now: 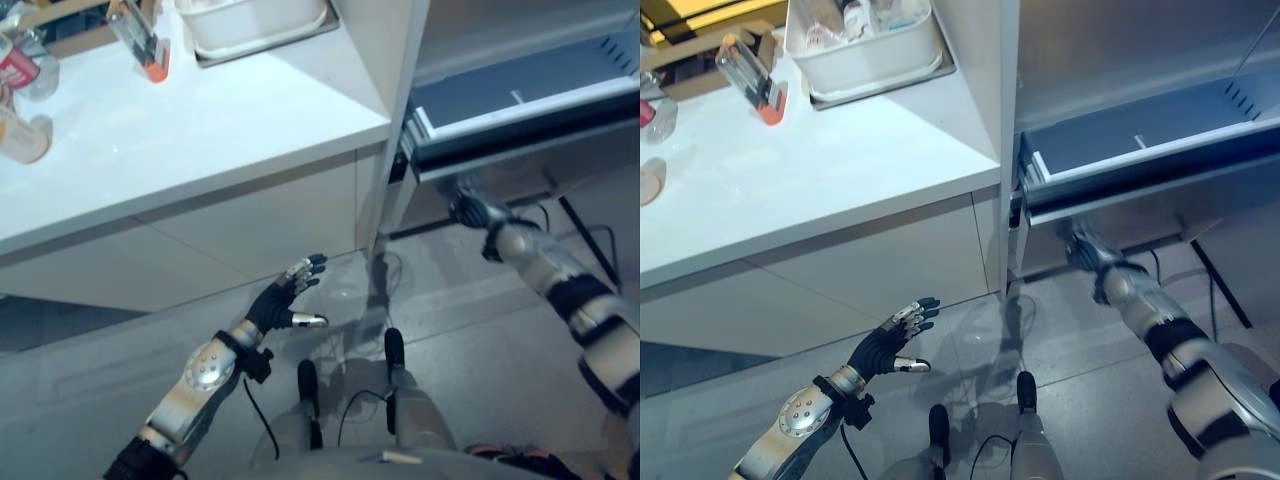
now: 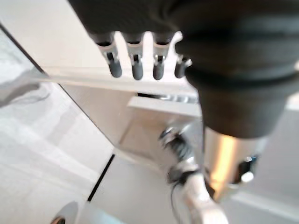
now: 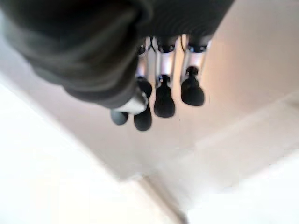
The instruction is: Take the drinks into the refrigerator
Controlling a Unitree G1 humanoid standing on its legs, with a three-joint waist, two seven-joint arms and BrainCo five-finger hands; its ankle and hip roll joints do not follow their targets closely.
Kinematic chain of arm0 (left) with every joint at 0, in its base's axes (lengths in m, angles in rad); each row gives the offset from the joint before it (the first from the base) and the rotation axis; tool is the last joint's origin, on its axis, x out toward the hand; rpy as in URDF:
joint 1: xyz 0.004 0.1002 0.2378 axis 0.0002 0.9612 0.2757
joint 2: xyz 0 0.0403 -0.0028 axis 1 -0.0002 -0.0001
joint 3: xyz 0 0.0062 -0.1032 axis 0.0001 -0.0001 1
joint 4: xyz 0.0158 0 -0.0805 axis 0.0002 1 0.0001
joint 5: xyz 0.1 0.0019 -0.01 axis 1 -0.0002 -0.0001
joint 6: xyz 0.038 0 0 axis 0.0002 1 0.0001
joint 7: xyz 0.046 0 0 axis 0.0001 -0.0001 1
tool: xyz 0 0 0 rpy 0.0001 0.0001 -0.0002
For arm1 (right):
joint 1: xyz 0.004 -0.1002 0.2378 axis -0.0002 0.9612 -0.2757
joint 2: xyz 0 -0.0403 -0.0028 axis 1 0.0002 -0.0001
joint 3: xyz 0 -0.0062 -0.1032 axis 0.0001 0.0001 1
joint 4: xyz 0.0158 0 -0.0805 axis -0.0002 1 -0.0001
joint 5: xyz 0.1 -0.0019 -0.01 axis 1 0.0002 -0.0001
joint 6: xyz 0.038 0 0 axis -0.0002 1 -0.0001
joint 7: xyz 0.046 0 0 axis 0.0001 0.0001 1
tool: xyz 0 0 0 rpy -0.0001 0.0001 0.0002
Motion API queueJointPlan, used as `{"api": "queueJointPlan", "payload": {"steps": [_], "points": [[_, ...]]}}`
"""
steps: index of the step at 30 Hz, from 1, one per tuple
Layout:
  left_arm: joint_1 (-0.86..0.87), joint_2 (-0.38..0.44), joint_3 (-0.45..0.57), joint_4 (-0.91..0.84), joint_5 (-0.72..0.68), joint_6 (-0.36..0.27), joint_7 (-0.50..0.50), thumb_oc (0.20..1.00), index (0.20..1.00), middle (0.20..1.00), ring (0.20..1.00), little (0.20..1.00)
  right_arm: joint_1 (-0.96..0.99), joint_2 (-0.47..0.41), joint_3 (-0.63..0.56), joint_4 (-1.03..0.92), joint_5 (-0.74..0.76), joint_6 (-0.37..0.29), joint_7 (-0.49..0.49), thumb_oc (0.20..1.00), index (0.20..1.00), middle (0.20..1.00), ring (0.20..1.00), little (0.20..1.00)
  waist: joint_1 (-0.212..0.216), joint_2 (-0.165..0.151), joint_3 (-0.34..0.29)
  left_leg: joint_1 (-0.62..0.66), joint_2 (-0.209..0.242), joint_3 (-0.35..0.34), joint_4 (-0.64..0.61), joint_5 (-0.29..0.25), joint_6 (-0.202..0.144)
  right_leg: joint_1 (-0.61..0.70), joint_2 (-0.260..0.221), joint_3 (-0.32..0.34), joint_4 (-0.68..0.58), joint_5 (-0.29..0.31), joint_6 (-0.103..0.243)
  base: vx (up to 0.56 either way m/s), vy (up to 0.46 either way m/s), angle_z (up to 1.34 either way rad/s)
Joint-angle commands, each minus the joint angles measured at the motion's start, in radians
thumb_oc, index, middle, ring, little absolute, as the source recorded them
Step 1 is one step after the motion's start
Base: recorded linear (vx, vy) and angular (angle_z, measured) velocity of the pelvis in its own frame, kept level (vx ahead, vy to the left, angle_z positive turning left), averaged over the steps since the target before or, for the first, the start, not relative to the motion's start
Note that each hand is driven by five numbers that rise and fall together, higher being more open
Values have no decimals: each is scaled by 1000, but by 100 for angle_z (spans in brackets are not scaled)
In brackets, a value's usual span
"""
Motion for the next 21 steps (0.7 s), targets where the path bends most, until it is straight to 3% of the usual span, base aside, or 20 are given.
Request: {"api": "queueJointPlan", "payload": {"steps": [1, 7, 14, 15, 16, 21], "points": [[-46, 40, -4, -79, -31, -58, 31, 1000, 1000, 1000, 1000, 1000, -310, 107, 44, 37, -17, -31, -61, 200, 200, 200, 200, 200, 73, -75, 22, -58, -39, -34, 2, -1, 21, 34, -43, -21, 6, -75, 84, -27, -8, 6], [-56, 9, 9, -53, -24, -58, 49, 1000, 1000, 1000, 1000, 1000, -368, 170, 58, 66, 23, -25, -61, 200, 200, 200, 200, 200, 91, -79, 40, -92, -39, -58, 2, 16, 13, 16, -45, -43, 6, -71, 82, -12, 4, 13], [-75, -27, 23, -23, 4, -60, 73, 1000, 1000, 1000, 1000, 1000, -163, 137, -66, -85, 151, -39, -63, 213, 213, 213, 213, 213, 79, -83, 45, -86, -48, -71, 2, 11, 17, 29, -49, -48, 6, -75, 82, -4, 5, 11], [-75, -33, 27, -19, 7, -60, 74, 1000, 1000, 1000, 1000, 1000, -118, 130, -89, -100, 171, -47, -63, 818, 818, 818, 818, 818, 76, -81, 47, -87, -49, -72, 2, 10, 17, 31, -51, -48, 6, -76, 82, -14, 16, 7], [-79, -44, 29, -5, 19, -64, 76, 1000, 1000, 1000, 1000, 1000, 20, 119, -169, -122, 229, -61, -73, 1000, 1000, 1000, 1000, 1000, 67, -74, 48, -85, -53, -74, 2, 8, 20, 37, -55, -50, 6, -78, 83, -17, 25, 4], [-54, -46, 59, 40, 52, -79, 84, 1000, 1000, 1000, 1000, 1000, 379, 115, -326, -237, 335, -101, -62, 1000, 1000, 1000, 1000, 1000, 42, -64, 44, -74, -58, -75, 2, 1, 24, 46, -57, -47, 6, -83, 83, -6, 11, 9]]}}
